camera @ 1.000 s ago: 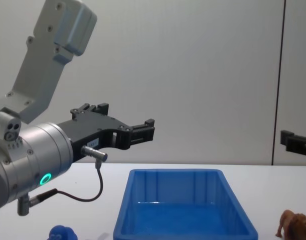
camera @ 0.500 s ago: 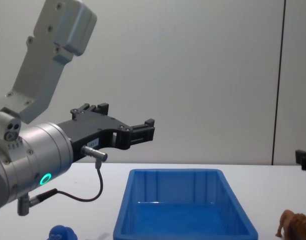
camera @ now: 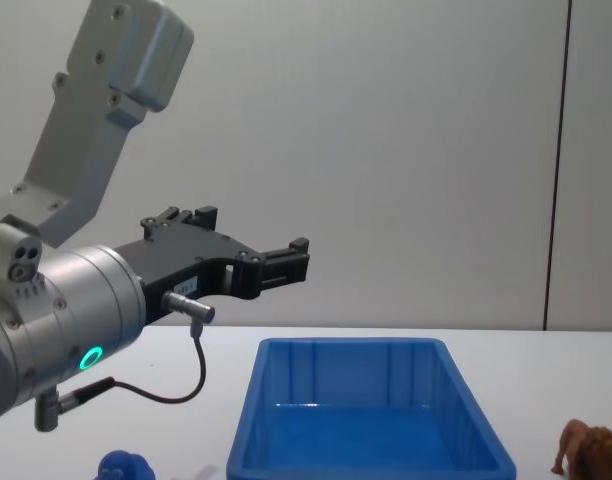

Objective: Pick up the two dolls from the table and place them into the box.

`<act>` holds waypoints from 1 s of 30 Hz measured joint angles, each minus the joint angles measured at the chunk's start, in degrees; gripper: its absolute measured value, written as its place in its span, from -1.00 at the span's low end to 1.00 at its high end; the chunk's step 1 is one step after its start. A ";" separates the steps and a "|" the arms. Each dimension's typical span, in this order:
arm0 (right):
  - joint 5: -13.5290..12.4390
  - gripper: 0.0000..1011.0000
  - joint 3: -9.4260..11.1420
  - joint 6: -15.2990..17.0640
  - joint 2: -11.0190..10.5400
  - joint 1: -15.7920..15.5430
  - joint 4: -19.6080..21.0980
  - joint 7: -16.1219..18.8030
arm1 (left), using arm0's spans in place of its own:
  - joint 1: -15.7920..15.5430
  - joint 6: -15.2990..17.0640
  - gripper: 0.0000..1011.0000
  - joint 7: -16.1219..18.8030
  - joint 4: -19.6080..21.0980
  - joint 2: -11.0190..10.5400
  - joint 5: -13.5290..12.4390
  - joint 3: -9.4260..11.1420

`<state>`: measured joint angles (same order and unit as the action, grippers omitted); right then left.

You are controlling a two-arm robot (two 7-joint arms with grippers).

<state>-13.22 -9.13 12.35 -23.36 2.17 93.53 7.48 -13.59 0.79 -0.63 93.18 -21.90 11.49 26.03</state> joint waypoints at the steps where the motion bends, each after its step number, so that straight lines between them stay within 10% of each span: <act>1: 0.01 0.98 0.07 0.16 -0.08 -0.03 -0.06 0.02 | 0.00 0.00 0.98 0.00 0.00 0.00 0.00 0.00; 30: -1.63 0.98 1.56 9.51 -1.64 -1.36 -1.36 1.43 | 0.00 0.00 0.98 0.00 0.00 0.00 0.00 0.00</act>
<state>-14.85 -7.57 21.87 -25.00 0.81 92.17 8.92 -13.59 0.79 -0.63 93.17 -21.90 11.48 26.03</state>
